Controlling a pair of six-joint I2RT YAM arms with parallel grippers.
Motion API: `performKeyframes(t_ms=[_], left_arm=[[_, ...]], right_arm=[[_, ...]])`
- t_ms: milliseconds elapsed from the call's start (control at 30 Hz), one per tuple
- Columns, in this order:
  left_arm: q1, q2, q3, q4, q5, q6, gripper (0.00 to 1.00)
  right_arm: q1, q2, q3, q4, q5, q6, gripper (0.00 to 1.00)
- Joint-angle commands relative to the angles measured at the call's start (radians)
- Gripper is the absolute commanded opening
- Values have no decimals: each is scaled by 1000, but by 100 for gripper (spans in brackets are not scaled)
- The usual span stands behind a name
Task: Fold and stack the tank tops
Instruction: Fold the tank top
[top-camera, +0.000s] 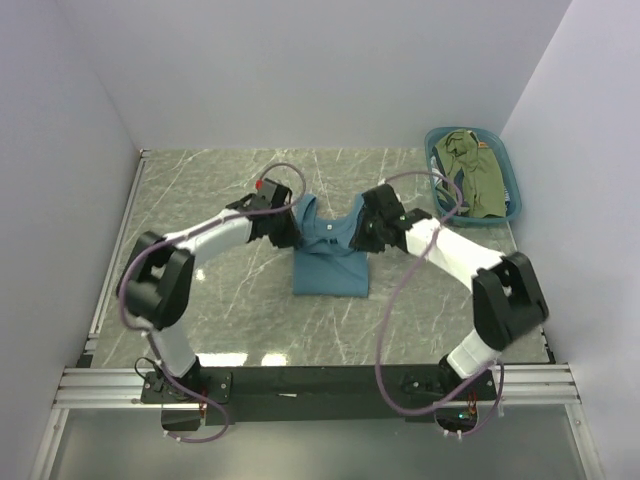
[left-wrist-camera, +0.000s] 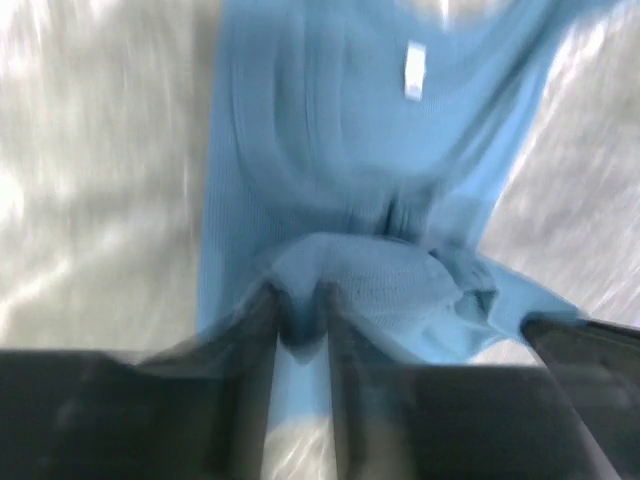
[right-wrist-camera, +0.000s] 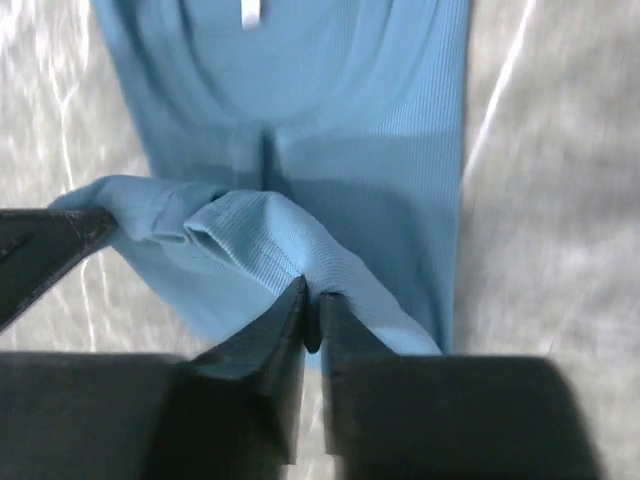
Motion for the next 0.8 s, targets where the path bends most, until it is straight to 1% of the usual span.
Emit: performKeyframes(t_ms=[0, 33, 67, 100, 167, 200, 267, 300, 400, 433, 467, 533, 600, 633, 767], left_arm=[[61, 119, 87, 91, 78, 62, 36], [81, 138, 116, 96, 83, 63, 41], [90, 149, 122, 120, 94, 71, 45], [96, 146, 121, 136, 97, 77, 53], [116, 124, 118, 125, 80, 76, 60], [122, 80, 107, 134, 75, 73, 61], [125, 28, 53, 136, 52, 57, 63], [125, -18, 32, 140, 43, 51, 62], [122, -90, -46, 122, 42, 24, 58], [112, -109, -101, 114, 31, 16, 58], [101, -132, -137, 119, 28, 4, 59], [75, -190, -241, 134, 51, -15, 60], [53, -240, -316, 175, 83, -48, 63], [32, -254, -380, 211, 116, -65, 63], [-32, -282, -480, 292, 141, -148, 64]], right_arm=[[-66, 97, 106, 69, -65, -73, 39], [-85, 131, 120, 72, -74, -78, 46], [-89, 142, 146, 70, -75, -83, 50], [-95, 145, 152, 70, -65, -86, 57], [-103, 133, 160, 61, -52, -96, 61], [-103, 125, 158, 49, -38, -98, 62], [-100, 88, 122, 41, -22, -93, 62], [-97, 70, 97, 58, -10, -92, 62], [-71, 13, 10, 66, -9, -75, 61], [-65, -20, -18, 70, -10, -63, 61], [-51, -39, -82, 83, -13, -47, 61], [-37, -105, -148, 106, -9, -26, 61], [-17, -146, -234, 119, -15, 2, 61], [-7, -182, -260, 127, -18, 9, 61], [39, -235, -369, 144, -10, 72, 59]])
